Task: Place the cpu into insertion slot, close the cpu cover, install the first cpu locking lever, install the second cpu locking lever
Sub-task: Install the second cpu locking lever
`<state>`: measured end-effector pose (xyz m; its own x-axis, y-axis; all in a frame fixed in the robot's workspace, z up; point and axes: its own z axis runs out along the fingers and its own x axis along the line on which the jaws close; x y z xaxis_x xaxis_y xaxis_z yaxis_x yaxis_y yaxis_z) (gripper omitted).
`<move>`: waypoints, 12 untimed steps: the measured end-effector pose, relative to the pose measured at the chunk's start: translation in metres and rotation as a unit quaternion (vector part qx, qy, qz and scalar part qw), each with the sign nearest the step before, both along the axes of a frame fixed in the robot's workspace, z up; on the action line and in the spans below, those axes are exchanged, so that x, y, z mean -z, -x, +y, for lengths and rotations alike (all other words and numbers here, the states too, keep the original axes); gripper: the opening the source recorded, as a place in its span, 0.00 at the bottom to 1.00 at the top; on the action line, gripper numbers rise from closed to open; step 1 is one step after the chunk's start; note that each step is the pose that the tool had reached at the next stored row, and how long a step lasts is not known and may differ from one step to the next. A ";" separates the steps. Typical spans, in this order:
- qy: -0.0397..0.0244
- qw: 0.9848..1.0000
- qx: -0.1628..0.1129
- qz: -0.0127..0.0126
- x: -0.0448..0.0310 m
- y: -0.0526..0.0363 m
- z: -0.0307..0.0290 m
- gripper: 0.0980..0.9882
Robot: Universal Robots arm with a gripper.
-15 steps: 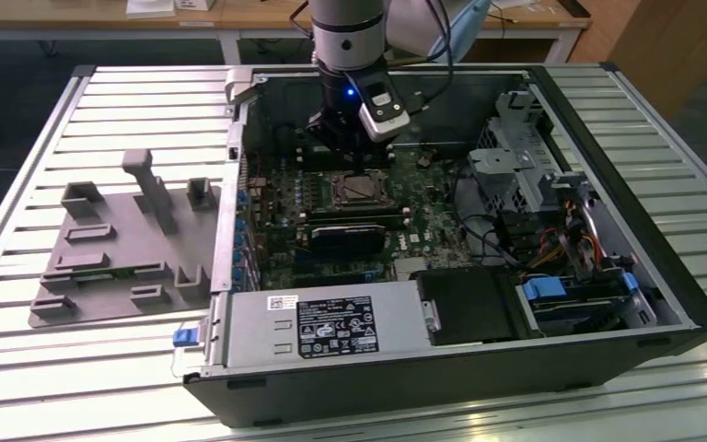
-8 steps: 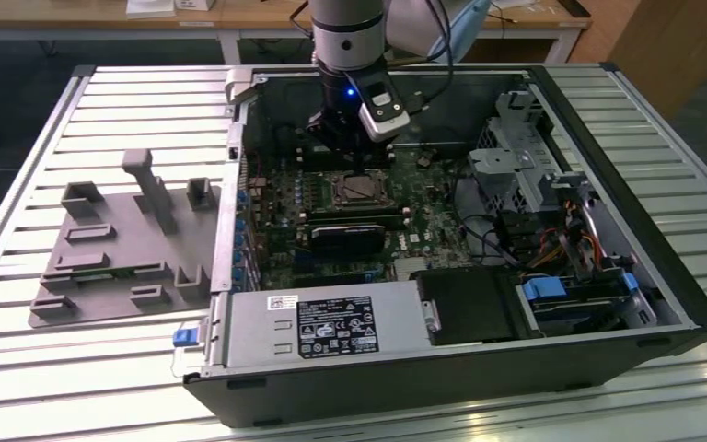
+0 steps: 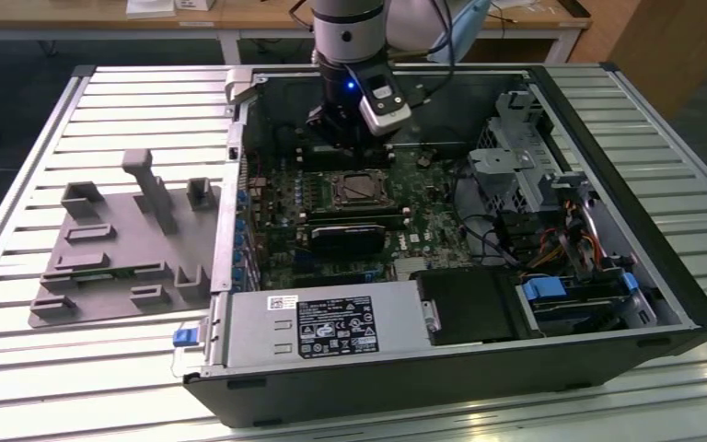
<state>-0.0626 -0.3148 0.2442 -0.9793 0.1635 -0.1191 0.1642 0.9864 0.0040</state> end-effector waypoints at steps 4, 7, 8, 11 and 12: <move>0.000 1.000 0.000 0.000 -0.0079 0.0000 0.0000 0.00; 0.000 1.000 0.000 0.000 -0.0129 0.0000 0.0000 0.00; 0.000 1.000 0.000 0.000 -0.0128 0.0000 0.0000 0.00; 0.000 1.000 0.000 0.000 -0.0129 0.0000 0.0000 0.00; 0.000 1.000 0.000 0.000 -0.0130 0.0000 -0.0001 0.00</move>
